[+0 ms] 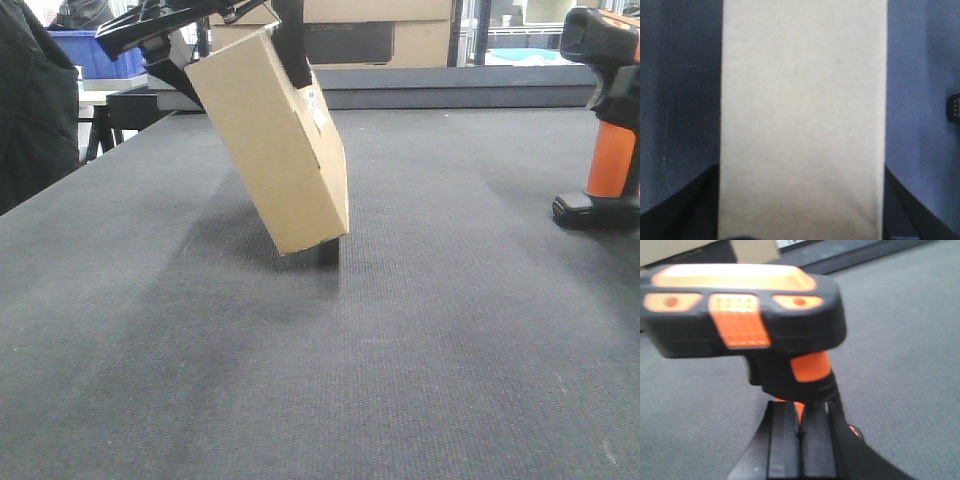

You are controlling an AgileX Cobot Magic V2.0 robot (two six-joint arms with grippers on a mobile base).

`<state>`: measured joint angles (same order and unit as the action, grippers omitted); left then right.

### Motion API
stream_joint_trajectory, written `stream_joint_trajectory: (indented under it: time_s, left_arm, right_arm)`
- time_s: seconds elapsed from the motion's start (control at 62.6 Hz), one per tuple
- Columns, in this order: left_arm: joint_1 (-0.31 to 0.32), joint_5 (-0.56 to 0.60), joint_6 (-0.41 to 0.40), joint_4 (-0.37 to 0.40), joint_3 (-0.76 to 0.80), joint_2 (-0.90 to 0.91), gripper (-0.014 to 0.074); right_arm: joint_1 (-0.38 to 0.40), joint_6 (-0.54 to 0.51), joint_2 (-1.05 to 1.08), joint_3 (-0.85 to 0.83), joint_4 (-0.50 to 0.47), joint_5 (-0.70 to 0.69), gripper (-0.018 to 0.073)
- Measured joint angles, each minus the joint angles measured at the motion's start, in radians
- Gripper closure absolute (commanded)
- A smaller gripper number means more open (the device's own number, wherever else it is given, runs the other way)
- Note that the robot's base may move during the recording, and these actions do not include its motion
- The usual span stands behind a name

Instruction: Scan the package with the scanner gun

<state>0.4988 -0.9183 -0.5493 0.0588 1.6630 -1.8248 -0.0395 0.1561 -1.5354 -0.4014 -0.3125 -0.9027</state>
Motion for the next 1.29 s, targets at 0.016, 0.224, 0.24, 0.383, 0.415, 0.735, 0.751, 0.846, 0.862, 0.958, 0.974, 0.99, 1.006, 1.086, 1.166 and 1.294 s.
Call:
stream_joint_trajectory:
  time_s: [0.016, 0.224, 0.24, 0.383, 0.415, 0.735, 0.751, 0.846, 0.862, 0.958, 0.974, 0.99, 1.006, 1.086, 1.166, 1.294]
  left_arm:
    - [0.0, 0.0, 0.0, 0.0, 0.0, 0.0, 0.0707]
    - [0.0, 0.0, 0.0, -0.04, 0.0, 0.0, 0.0707]
    - [0.0, 0.0, 0.0, -0.041, 0.0, 0.0, 0.0707]
    - [0.0, 0.0, 0.0, -0.052, 0.0, 0.0, 0.0707]
    - [0.0, 0.0, 0.0, -0.059, 0.0, 0.0, 0.0707]
    - [0.0, 0.0, 0.0, -0.059, 0.0, 0.0, 0.0707]
    - [0.0, 0.0, 0.0, -0.059, 0.0, 0.0, 0.0707]
    - [0.0, 0.0, 0.0, -0.059, 0.0, 0.0, 0.0707]
    - [0.0, 0.0, 0.0, -0.059, 0.0, 0.0, 0.0707]
    - [0.0, 0.0, 0.0, -0.059, 0.0, 0.0, 0.0707]
    - [0.0, 0.0, 0.0, -0.059, 0.0, 0.0, 0.0707]
    - [0.0, 0.0, 0.0, -0.059, 0.0, 0.0, 0.0707]
    - [0.0, 0.0, 0.0, -0.059, 0.0, 0.0, 0.0707]
    - [0.0, 0.0, 0.0, -0.059, 0.0, 0.0, 0.0707]
    - [0.0, 0.0, 0.0, -0.059, 0.0, 0.0, 0.0707]
    - [0.0, 0.0, 0.0, -0.059, 0.0, 0.0, 0.0707]
  right_arm:
    - [0.0, 0.0, 0.0, 0.0, 0.002, 0.0, 0.0708]
    - [0.0, 0.002, 0.0, 0.0, 0.017, -0.002, 0.0301]
    - [0.0, 0.002, 0.0, 0.0, 0.017, -0.002, 0.0266]
    - [0.0, 0.002, -0.011, -0.031, 0.023, 0.015, 0.0]
    - [0.0, 0.002, -0.019, -0.04, 0.022, 0.016, -0.0015]
    - [0.0, 0.002, -0.165, -0.132, 0.023, -0.024, -0.0001]
    - [0.0, 0.002, -0.167, -0.135, 0.023, -0.028, -0.0001]
    - [0.0, 0.002, -0.195, -0.154, 0.023, -0.062, -0.0001]
    - [0.0, 0.002, -0.197, -0.158, 0.023, -0.065, -0.0001]
    - [0.0, 0.002, -0.204, -0.173, 0.019, -0.078, -0.0001]
    - [0.0, 0.002, -0.206, -0.176, 0.018, -0.08, -0.0001]
    - [0.0, 0.002, -0.206, -0.178, 0.018, -0.082, -0.0001]
    - [0.0, 0.002, -0.206, -0.18, 0.016, -0.082, -0.0001]
    - [0.0, 0.002, -0.207, -0.194, 0.016, -0.084, -0.0001]
    - [0.0, 0.002, -0.207, -0.205, 0.016, -0.086, -0.0001]
    - [-0.002, 0.002, -0.208, -0.209, 0.014, -0.086, 0.0]
